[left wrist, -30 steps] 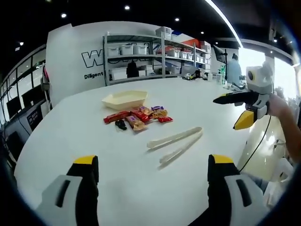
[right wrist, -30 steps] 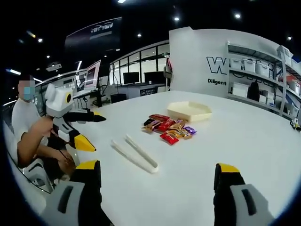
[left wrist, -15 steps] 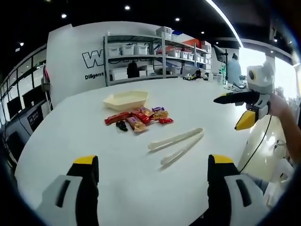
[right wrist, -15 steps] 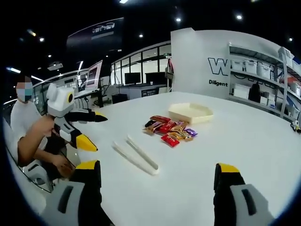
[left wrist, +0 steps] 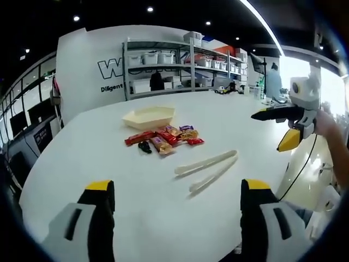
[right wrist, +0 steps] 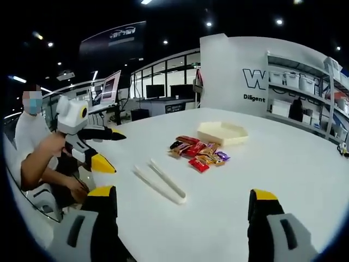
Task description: Place the target food into the container with the food tongs after gripping and lifting it, then release it inside without dropping or visibly crushing the food.
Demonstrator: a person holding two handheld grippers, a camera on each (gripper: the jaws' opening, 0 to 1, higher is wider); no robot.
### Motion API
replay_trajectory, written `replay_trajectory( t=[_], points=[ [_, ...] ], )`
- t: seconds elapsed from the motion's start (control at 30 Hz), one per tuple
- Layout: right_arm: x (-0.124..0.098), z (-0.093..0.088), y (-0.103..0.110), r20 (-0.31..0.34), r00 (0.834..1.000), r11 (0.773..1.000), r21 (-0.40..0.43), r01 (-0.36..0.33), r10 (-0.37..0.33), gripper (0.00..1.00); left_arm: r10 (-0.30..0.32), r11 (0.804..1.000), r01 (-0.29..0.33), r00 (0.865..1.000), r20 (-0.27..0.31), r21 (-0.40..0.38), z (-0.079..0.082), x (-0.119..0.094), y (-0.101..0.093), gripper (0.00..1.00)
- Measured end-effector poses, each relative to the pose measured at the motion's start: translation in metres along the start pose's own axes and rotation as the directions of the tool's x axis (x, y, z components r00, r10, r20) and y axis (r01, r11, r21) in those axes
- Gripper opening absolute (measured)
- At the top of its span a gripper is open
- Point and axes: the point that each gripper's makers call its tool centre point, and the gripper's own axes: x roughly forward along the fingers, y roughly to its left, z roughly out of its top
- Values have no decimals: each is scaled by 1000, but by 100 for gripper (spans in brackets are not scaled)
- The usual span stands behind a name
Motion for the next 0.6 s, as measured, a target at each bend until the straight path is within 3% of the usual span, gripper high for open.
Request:
replay_trajectory(
  t=[0.6],
  points=[
    [10,3,1,-4,1000,1000,-5,-19,19,99,-8,1000,8,1000,2,11,4,4,-1,94]
  ],
)
